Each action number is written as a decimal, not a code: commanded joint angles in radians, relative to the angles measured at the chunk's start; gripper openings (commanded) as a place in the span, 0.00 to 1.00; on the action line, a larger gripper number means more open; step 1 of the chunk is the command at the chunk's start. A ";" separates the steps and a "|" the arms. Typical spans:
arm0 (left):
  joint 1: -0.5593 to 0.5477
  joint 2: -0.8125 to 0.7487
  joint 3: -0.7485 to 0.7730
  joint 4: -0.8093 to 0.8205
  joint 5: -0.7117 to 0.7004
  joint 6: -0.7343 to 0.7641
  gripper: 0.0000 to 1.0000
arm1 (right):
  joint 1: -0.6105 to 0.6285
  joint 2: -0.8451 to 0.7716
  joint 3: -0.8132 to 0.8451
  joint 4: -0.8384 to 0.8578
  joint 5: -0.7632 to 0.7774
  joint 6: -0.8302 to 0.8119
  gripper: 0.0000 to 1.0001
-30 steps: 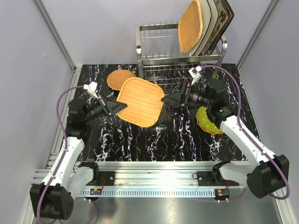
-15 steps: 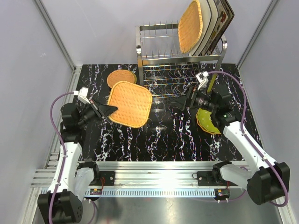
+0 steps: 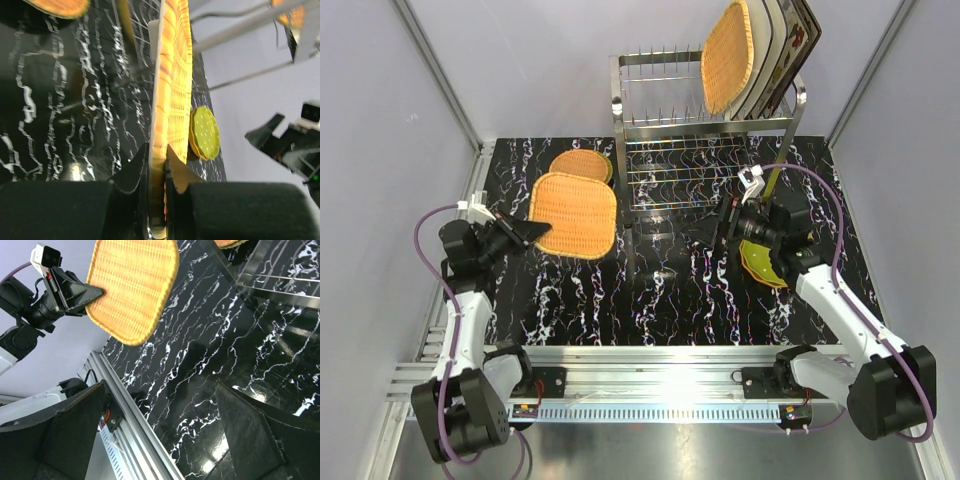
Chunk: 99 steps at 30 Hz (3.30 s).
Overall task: Unload the plates from the dish rack
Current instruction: Pass the plate from the right arm to the left, then place the plate on the table
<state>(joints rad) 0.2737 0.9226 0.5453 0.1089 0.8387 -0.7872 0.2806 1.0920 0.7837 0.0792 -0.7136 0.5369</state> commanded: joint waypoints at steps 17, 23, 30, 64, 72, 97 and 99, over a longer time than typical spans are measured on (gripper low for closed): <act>0.151 0.326 0.177 0.274 -0.240 -0.191 0.00 | -0.021 -0.050 -0.075 0.036 0.051 -0.055 1.00; 0.196 0.453 0.194 0.350 -0.271 -0.214 0.00 | -0.024 -0.043 -0.072 0.037 0.054 -0.055 1.00; 0.237 0.604 0.263 0.364 -0.277 -0.178 0.00 | -0.027 -0.021 -0.072 0.042 0.048 -0.054 1.00; 0.262 0.943 0.461 0.028 -0.381 0.110 0.76 | -0.057 0.054 0.015 -0.009 -0.003 -0.129 1.00; 0.262 0.857 0.459 -0.103 -0.463 0.216 0.80 | -0.057 0.025 0.008 -0.018 -0.007 -0.137 1.00; 0.262 0.431 0.300 -0.201 -0.512 0.316 0.83 | -0.058 -0.029 0.225 -0.364 -0.069 -0.532 1.00; 0.263 0.366 0.257 -0.187 -0.495 0.313 0.83 | -0.057 -0.023 0.271 -0.418 -0.070 -0.604 1.00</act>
<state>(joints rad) 0.5304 1.3918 0.8459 -0.1223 0.3149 -0.4908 0.2279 1.0817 0.9638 -0.2466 -0.7528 0.0860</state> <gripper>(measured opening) 0.827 0.994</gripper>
